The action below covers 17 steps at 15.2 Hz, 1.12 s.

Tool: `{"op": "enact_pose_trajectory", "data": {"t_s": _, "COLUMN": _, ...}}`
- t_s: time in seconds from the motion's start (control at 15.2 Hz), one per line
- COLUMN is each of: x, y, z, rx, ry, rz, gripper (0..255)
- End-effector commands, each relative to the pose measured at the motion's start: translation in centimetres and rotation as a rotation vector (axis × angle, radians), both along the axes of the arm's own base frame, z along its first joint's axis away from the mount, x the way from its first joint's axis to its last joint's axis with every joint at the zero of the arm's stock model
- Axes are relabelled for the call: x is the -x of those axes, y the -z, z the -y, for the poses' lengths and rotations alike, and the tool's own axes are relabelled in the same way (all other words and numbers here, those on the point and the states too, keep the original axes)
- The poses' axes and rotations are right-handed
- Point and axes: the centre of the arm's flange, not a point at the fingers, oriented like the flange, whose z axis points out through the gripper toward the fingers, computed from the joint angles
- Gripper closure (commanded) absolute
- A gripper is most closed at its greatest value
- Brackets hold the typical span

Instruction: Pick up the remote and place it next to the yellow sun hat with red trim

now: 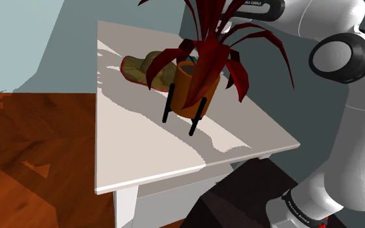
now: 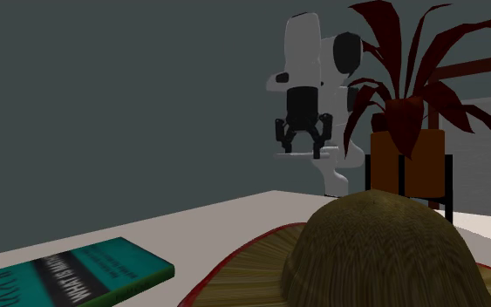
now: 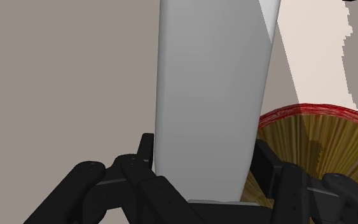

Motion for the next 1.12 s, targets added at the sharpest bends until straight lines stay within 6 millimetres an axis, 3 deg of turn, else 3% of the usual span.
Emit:
{"op": "enact_pose_trajectory", "data": {"t_s": 0.0, "x": 0.1, "y": 1.0, "z": 0.0, "rx": 0.000, "ry": 0.000, "rz": 0.001, "gripper": 255}}
{"op": "enact_pose_trajectory", "data": {"t_s": 1.06, "x": 0.1, "y": 9.4, "z": 0.0, "rx": 0.000, "ry": 0.000, "rz": 0.001, "gripper": 255}}
